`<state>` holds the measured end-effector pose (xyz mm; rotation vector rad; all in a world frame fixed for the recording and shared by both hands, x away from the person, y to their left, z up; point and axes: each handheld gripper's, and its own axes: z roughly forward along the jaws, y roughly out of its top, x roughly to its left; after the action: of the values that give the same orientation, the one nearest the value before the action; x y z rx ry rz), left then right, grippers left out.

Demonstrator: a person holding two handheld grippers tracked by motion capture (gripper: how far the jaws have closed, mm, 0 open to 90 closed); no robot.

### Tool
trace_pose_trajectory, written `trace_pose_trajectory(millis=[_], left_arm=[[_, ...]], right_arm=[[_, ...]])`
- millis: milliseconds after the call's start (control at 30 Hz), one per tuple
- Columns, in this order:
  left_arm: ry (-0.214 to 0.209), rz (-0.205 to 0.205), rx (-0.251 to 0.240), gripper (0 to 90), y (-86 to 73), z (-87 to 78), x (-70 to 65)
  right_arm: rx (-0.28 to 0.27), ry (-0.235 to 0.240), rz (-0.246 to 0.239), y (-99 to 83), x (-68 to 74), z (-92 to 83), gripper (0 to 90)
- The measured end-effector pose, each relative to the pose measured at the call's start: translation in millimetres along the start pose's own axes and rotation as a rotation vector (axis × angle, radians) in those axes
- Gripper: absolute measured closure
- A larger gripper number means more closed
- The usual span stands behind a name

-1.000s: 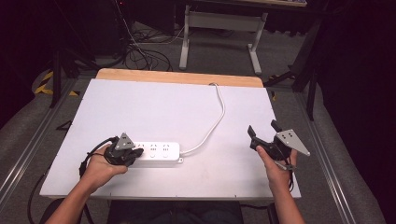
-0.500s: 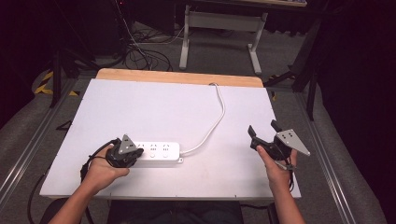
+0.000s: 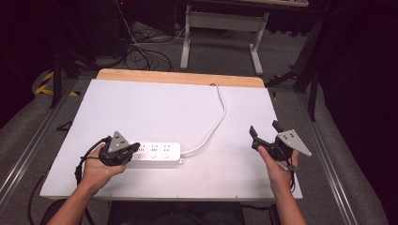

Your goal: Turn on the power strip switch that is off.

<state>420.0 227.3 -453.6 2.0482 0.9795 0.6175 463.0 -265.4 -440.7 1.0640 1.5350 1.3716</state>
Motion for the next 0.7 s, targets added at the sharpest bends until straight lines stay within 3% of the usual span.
trace_pose_trajectory(millis=[67,100,167,233,500,600,667,700], left_arm=[[0.032,-0.036,-0.116,89.8,1.9,-9.6,3.7],[0.032,-0.036,-0.116,89.3,1.9,-9.6,3.7],[0.064,-0.076,-0.211,88.6,3.2,-19.0,6.8],[0.092,-0.104,-0.275,88.2,2.5,-26.0,9.1],[0.207,-0.170,-0.420,86.7,-1.9,-43.0,20.1],[0.257,-0.175,-0.448,83.2,-3.4,-48.1,23.2],[0.295,-0.191,-0.463,74.1,-4.6,-50.0,25.8],[0.312,-0.196,-0.464,74.1,-4.9,-50.6,27.5]], right_arm=[[-0.001,-0.002,-0.001,0.1,0.0,-0.1,11.3],[-0.003,-0.004,-0.002,0.2,0.0,-0.3,11.4],[-0.007,-0.006,-0.002,0.5,-0.2,-0.8,11.4],[-0.006,-0.009,-0.001,0.4,-0.4,-0.8,11.3],[-0.010,-0.006,-0.001,1.0,-0.2,-1.1,11.4],[-0.011,-0.005,-0.001,1.1,-0.6,-1.3,11.4],[-0.012,-0.006,-0.001,1.3,-0.8,-1.8,11.5],[-0.012,-0.006,-0.001,1.3,-0.8,-1.8,11.5]])
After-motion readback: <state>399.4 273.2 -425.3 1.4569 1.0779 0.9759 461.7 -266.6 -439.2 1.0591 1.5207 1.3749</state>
